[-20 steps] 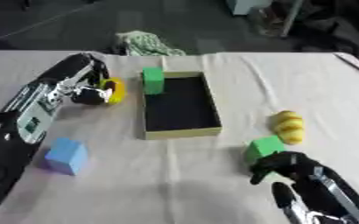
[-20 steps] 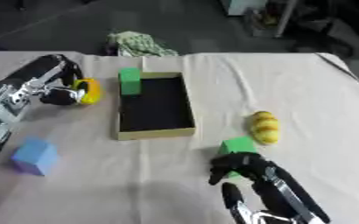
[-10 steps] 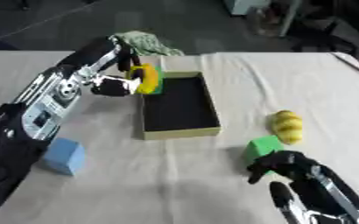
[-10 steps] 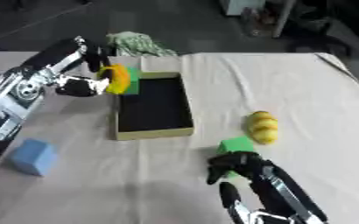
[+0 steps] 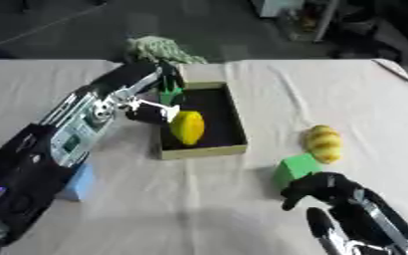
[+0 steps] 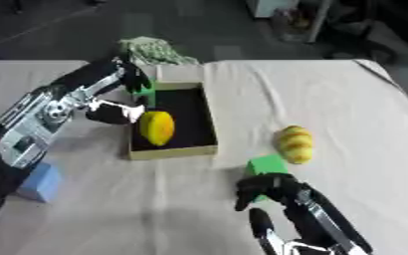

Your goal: Pick up objects on the table and place them in the box.

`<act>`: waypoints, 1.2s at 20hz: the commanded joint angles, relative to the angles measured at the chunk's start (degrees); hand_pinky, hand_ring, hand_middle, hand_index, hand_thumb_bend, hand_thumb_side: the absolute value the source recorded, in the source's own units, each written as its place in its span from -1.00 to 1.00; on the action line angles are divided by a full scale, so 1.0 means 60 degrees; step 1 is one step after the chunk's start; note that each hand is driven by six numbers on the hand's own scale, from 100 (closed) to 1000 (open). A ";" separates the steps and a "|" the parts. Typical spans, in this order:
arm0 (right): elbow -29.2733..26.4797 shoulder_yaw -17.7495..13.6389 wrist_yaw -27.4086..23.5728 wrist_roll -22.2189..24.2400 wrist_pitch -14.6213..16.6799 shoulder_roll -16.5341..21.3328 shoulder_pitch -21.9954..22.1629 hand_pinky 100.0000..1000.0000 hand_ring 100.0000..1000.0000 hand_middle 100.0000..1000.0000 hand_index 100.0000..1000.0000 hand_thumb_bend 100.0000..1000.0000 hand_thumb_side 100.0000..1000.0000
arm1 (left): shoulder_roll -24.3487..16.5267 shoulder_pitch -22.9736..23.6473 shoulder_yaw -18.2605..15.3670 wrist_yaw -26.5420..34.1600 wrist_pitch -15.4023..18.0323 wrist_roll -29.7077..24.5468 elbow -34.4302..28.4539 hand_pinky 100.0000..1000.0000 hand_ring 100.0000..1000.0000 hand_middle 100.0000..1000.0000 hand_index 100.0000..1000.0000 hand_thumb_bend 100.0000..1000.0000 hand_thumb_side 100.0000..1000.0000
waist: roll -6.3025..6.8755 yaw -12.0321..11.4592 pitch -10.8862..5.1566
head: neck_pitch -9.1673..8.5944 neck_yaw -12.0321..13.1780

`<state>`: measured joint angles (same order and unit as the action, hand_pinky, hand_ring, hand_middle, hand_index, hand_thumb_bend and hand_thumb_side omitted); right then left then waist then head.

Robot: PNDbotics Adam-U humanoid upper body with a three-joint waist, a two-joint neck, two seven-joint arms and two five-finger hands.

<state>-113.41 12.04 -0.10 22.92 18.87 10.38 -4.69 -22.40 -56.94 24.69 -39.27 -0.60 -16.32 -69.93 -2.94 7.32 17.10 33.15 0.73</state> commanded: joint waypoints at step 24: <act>-0.0197 -0.0330 0.0254 -0.0330 -0.0134 0.0307 0.0055 0.39 0.08 0.02 0.48 -1.00 -0.30 | -0.3097 0.1326 0.0259 0.0542 0.0970 -0.1455 -0.3535 0.51 0.39 0.39 0.67 -1.00 -0.50 | 0.0448 -0.0479 -0.0333 | -0.0065 -0.0762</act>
<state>-113.41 10.54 0.97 21.22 17.98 11.19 -4.16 -38.16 -48.29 26.35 -35.84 5.07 -24.21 -89.02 -0.29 4.40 16.26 32.92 -3.47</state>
